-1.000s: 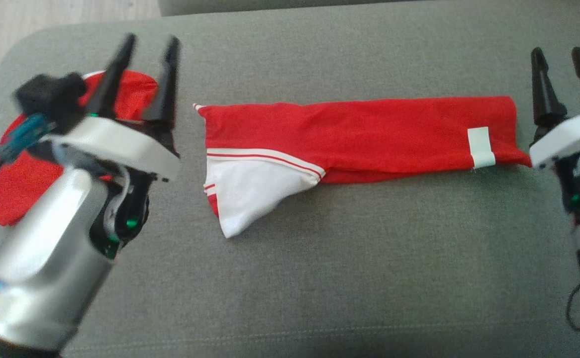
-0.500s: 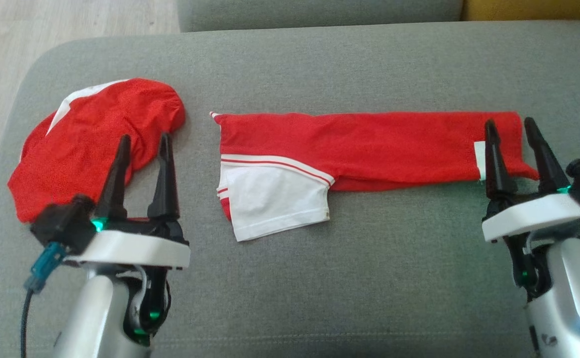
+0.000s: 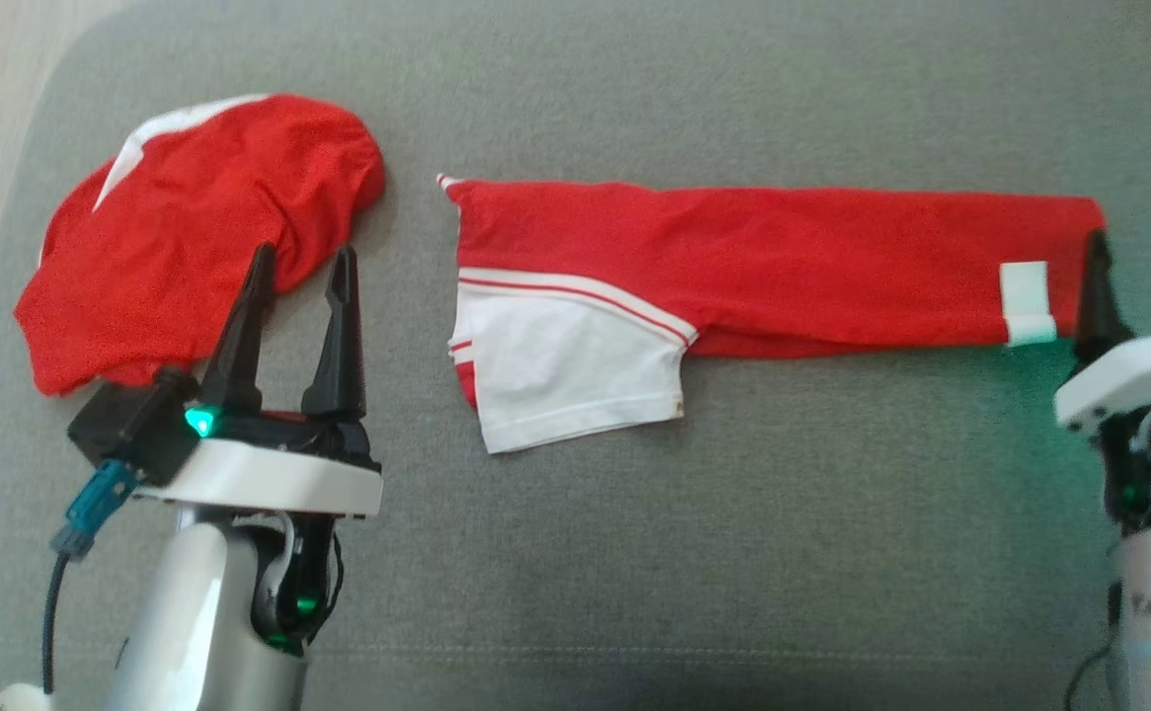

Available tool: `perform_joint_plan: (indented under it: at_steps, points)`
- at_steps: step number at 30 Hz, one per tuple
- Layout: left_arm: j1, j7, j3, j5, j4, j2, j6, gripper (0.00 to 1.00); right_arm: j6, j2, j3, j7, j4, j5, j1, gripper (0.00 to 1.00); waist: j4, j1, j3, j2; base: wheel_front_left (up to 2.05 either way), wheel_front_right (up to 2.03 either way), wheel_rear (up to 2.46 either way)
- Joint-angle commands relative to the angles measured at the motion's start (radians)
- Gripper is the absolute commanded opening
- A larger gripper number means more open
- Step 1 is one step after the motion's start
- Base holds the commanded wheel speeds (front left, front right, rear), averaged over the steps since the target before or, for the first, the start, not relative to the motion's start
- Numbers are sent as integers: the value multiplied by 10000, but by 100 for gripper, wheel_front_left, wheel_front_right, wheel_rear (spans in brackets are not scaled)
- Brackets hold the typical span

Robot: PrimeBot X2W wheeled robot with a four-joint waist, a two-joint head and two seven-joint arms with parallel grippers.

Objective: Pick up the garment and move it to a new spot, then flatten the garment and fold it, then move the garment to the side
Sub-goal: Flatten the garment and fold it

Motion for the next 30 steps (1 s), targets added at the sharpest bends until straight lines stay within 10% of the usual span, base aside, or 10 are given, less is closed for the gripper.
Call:
perform_joint_plan:
  at_steps: [1,12,30]
  points:
    - [-437,-49,393,119,-285,41,-85,100,65,55,34,139,-176,-129,-521,100,134,1,220,0,0,0,0]
    - [-1150,-49,925,259,7,-17,-388,100,65,424,-2594,1887,1737,-1818,-2192,100,461,1,1147,0,0,0,0]
    - [-1619,-49,1839,415,-261,-28,-522,100,65,689,-2723,3056,2218,-1741,-2754,100,132,1,1880,0,0,0,0]
